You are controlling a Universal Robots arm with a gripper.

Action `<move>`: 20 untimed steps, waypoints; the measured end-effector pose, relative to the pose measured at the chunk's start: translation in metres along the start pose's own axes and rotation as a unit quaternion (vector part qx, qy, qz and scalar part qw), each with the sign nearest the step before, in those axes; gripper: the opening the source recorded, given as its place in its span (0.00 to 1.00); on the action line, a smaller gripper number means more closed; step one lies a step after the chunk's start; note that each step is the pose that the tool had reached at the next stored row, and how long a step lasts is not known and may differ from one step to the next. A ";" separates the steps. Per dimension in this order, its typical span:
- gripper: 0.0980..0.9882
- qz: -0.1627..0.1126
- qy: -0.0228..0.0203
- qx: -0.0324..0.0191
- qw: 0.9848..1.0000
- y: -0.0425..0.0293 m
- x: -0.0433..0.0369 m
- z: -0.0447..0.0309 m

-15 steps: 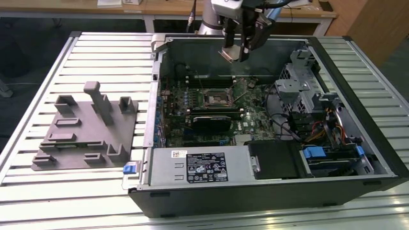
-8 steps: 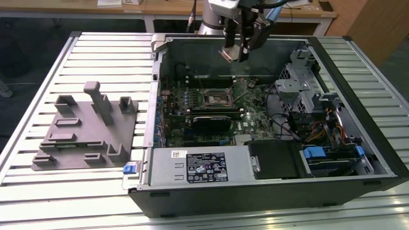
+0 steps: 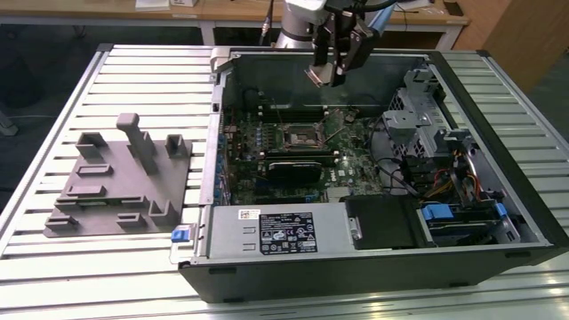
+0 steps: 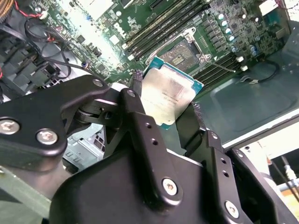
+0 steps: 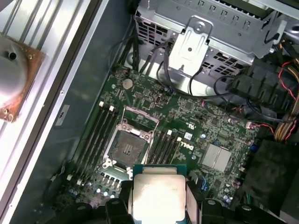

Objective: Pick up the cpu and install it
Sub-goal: 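Place the cpu into insertion slot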

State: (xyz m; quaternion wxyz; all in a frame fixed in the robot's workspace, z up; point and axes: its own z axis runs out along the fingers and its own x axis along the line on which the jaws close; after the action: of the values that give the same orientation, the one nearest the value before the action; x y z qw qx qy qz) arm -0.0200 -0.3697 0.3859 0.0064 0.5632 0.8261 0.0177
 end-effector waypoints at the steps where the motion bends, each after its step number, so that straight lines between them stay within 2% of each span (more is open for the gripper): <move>1: 0.50 0.004 0.000 0.000 1.000 0.0000 0.0000 0.0001; 11: 0.50 0.046 -0.002 0.000 0.999 0.0001 0.0003 0.0011; 16: 0.50 0.073 -0.003 -0.001 0.997 0.0003 0.0011 0.0020; 20: 0.50 0.097 -0.004 -0.001 0.995 0.0005 0.0015 0.0028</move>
State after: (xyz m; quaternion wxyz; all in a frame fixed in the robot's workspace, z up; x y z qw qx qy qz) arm -0.0200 -0.3680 0.3832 0.0081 0.6409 0.7674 0.0171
